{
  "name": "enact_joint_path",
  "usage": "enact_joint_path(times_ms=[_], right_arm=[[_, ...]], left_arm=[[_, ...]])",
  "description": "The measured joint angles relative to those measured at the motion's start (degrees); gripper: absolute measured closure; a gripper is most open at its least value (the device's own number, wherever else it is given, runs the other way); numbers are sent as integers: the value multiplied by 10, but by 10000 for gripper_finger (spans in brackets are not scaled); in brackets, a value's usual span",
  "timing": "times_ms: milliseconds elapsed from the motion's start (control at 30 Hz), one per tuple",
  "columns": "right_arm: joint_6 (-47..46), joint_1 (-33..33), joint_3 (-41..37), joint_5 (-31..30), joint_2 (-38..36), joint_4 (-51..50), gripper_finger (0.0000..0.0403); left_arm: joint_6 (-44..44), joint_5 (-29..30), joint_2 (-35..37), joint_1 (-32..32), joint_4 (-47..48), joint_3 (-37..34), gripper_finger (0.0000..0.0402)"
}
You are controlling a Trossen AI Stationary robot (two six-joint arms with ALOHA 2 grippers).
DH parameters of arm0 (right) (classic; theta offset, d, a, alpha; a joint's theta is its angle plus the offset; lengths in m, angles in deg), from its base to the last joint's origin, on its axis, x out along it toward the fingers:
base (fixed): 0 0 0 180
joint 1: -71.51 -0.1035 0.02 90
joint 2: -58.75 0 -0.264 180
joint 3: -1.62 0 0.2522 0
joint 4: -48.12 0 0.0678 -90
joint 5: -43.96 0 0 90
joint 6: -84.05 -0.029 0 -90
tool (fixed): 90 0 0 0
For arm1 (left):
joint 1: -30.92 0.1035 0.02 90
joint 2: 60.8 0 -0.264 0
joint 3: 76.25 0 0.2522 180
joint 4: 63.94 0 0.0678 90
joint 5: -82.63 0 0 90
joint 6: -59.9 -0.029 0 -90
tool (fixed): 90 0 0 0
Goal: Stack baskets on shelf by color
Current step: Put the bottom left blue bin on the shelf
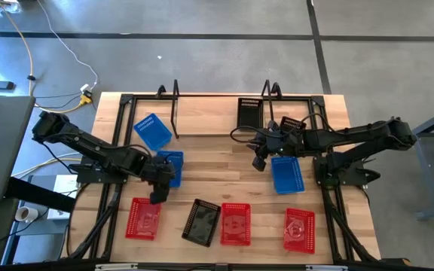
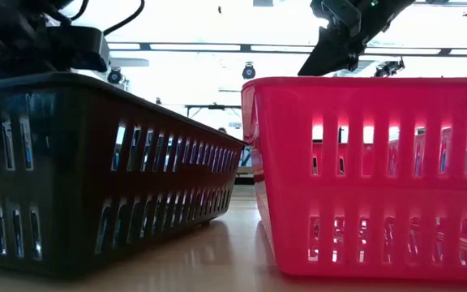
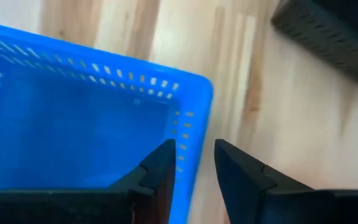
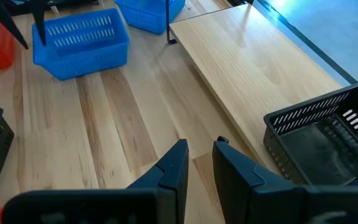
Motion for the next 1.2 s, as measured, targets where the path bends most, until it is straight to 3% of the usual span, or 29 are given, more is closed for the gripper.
enact_joint_path(times_ms=[500, 900, 1033, 1200], right_arm=[[0, 0, 0, -1, 0, 0, 343], [0, 0, 0, -9, 0, 0, 343], [0, 0, 0, -9, 0, 3, 343], [-5, 0, 0, -8, 0, 3, 343]], left_arm=[[-51, -6, -1, -3, 7, -1, 298], [-32, -11, -83, -3, 5, 5, 301], [-44, -6, -89, -3, 4, 16, 325], [-66, -4, -88, -3, 5, 40, 385]])
